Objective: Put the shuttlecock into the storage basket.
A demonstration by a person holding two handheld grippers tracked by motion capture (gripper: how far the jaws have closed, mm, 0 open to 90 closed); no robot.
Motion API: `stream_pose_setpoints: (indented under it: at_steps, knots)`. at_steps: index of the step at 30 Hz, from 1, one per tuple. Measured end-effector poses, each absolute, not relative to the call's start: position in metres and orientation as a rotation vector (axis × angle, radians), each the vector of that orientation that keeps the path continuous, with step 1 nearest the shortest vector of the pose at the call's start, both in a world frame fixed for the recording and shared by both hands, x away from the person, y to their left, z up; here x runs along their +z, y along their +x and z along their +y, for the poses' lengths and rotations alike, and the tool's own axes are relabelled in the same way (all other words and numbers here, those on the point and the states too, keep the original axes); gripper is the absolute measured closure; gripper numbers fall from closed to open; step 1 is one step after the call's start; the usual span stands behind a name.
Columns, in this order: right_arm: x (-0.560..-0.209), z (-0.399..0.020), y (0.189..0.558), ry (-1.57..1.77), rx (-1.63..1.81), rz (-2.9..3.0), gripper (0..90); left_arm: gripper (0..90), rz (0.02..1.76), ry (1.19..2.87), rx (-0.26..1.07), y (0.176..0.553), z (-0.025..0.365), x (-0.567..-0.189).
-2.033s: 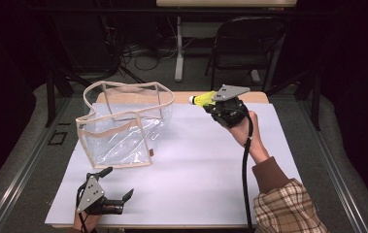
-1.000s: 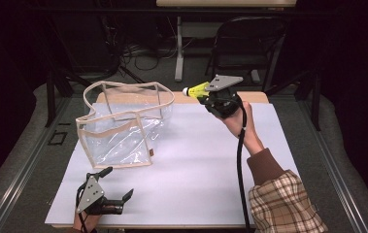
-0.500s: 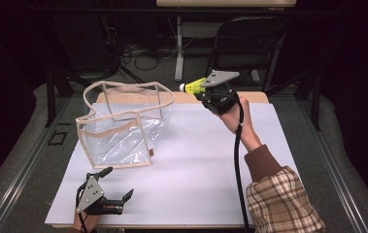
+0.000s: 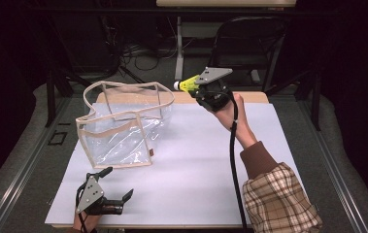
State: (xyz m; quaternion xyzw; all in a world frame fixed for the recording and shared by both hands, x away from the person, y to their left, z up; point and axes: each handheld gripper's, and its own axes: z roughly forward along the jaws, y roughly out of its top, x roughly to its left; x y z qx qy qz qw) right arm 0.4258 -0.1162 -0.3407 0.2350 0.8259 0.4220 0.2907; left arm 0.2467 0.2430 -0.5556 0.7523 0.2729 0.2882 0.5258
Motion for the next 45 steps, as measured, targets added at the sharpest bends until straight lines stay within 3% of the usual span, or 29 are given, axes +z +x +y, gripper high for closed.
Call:
stream_pose_setpoints:
  at_steps: [45]
  knots:
    - [-0.332, -0.078, 0.432, 0.567, 1.143, 2.22, 90.0, 0.0, 0.65, 1.797, 0.689, 0.247, 0.243, -0.555]
